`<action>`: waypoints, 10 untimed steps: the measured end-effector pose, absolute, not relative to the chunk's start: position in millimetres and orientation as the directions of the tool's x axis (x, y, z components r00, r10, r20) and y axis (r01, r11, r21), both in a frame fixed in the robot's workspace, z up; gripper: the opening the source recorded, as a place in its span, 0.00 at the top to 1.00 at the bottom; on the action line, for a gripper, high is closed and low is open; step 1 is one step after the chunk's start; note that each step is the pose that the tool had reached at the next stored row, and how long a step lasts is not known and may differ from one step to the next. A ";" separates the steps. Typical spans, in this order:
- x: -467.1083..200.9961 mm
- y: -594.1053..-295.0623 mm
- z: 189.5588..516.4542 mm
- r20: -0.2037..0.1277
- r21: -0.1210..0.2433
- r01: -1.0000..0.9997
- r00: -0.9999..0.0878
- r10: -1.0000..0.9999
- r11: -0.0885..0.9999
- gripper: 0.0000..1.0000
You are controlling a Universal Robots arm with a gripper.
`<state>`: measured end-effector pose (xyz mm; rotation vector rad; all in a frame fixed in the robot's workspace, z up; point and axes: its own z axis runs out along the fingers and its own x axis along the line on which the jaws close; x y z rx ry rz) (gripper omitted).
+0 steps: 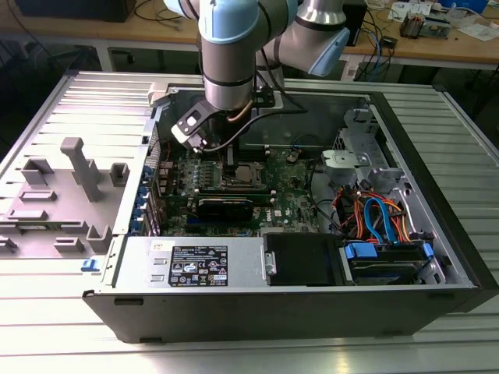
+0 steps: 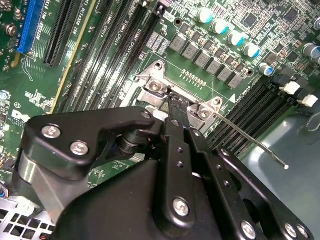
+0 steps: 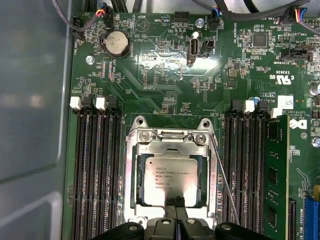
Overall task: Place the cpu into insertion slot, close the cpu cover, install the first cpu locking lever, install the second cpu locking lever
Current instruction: 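Close the cpu cover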
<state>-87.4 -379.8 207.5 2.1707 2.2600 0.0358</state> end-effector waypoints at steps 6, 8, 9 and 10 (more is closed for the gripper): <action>-86.4 -379.8 210.7 0.010 0.022 0.999 -0.040 0.999 0.040 0.89; -82.8 -379.8 210.7 0.010 0.022 0.999 -0.040 0.999 0.040 0.89; -80.4 -379.8 210.7 0.010 0.022 0.999 -0.040 0.999 0.040 0.89; -77.8 -379.8 210.7 0.010 0.022 0.999 -0.040 0.999 0.040 0.89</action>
